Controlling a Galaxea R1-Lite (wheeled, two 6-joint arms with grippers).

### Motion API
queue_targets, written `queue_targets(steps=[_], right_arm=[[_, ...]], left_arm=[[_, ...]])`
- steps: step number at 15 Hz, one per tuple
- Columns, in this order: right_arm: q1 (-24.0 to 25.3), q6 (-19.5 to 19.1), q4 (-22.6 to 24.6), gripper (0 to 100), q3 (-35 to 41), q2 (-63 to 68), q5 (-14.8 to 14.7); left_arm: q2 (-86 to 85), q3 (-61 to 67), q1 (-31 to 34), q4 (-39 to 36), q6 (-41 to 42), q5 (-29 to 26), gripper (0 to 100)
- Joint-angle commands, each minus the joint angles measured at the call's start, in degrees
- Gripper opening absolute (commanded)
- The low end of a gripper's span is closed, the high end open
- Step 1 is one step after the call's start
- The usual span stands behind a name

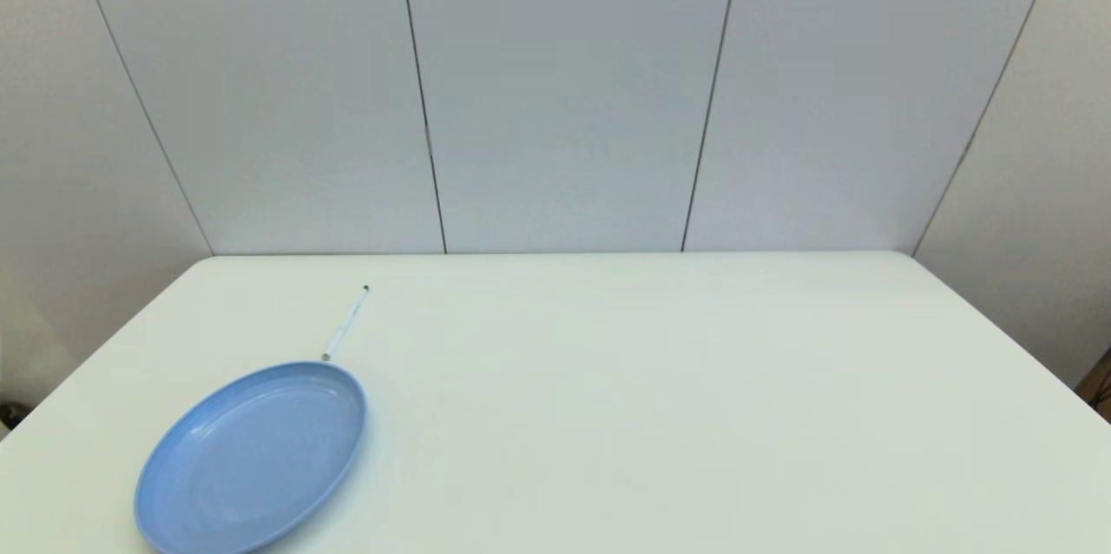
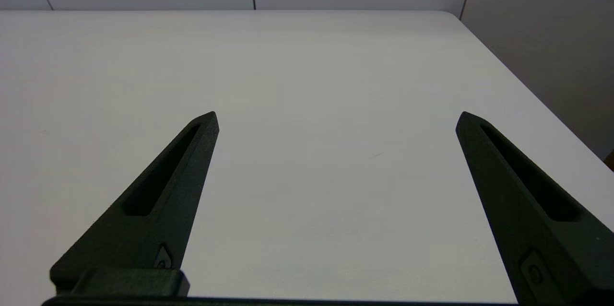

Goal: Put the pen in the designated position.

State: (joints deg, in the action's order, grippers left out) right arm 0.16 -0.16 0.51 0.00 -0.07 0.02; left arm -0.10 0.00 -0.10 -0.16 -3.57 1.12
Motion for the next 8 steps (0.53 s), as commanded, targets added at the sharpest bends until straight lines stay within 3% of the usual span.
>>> queue_targets(steps=[1,8], right_arm=[[0.0,0.0,0.0,100,0.0,0.1,0.1],[0.0,-0.2,-0.1,100,0.0,0.1,0.1]], left_arm=[[0.0,0.0,0.0,0.0,0.0,0.0,100],[0.0,0.0,0.0,0.0,0.0,0.0,100]])
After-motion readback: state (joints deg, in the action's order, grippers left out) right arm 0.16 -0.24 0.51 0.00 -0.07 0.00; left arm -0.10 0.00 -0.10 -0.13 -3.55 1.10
